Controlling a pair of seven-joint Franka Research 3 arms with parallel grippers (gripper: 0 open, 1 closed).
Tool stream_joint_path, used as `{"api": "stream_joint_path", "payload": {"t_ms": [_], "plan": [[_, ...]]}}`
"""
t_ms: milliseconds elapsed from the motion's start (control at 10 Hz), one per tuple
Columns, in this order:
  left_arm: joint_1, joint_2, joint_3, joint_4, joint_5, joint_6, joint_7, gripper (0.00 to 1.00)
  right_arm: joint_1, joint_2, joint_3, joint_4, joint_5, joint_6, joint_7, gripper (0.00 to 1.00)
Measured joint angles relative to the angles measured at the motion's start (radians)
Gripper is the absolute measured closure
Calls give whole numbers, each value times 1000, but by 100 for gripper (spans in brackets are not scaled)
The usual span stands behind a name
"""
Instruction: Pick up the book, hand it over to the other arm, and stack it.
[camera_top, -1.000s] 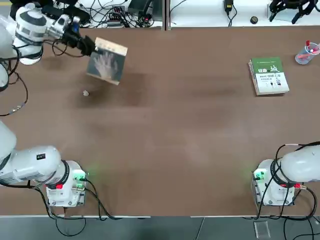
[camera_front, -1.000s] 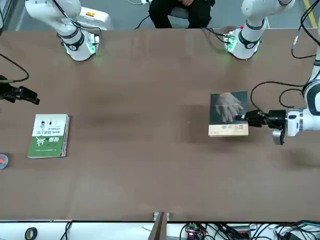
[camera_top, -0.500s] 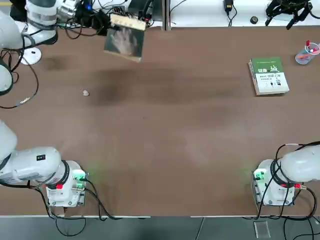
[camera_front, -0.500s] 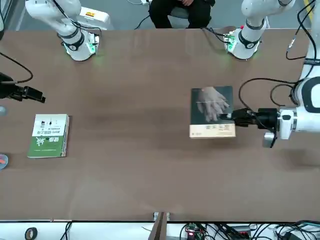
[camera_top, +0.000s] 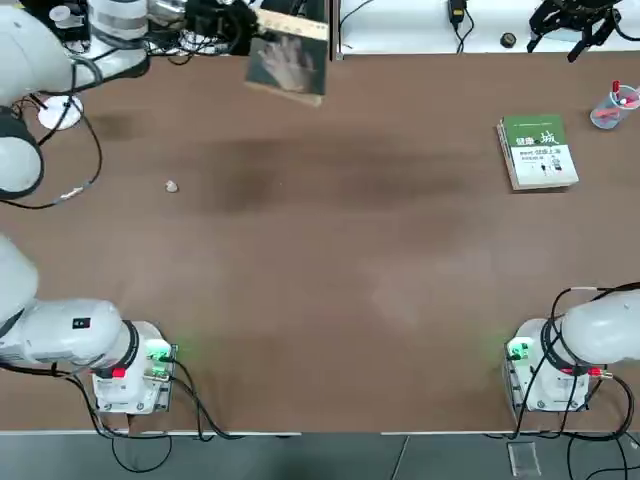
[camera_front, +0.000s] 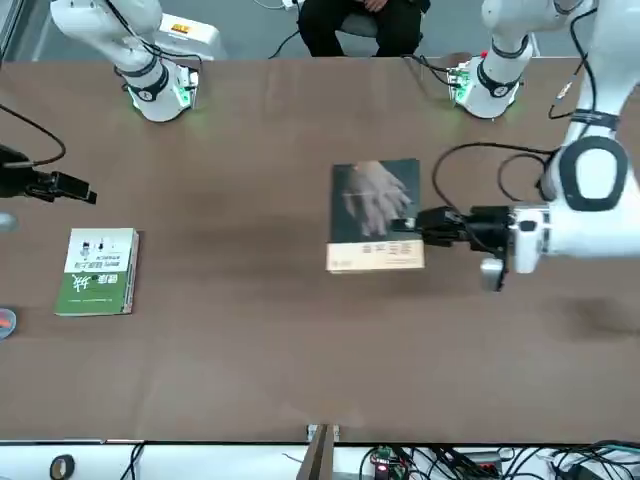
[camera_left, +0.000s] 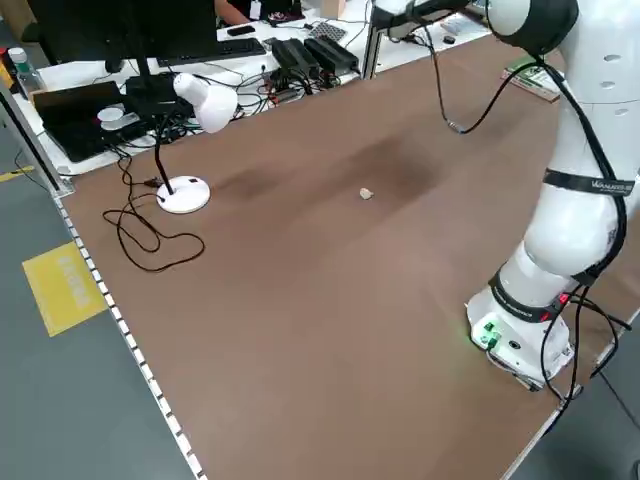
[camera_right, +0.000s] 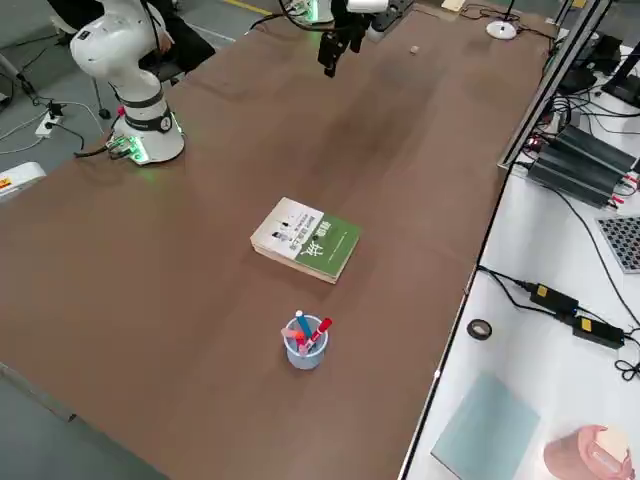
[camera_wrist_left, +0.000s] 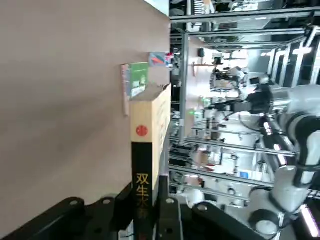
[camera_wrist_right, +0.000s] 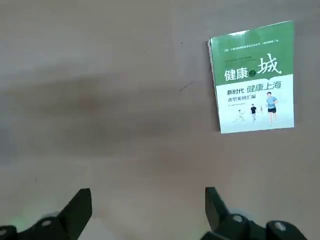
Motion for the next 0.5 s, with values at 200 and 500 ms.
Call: {"api": "stream_joint_path", "payload": {"t_ms": [200,500], "plan": [[-67,17,0,3,-40,77,-4,81,0,0,1,-1,3,-1,-1,0],[-154,59,0,41,-78,156,-4,81,0,0,1,-11,23,-3,-20,0]]}}
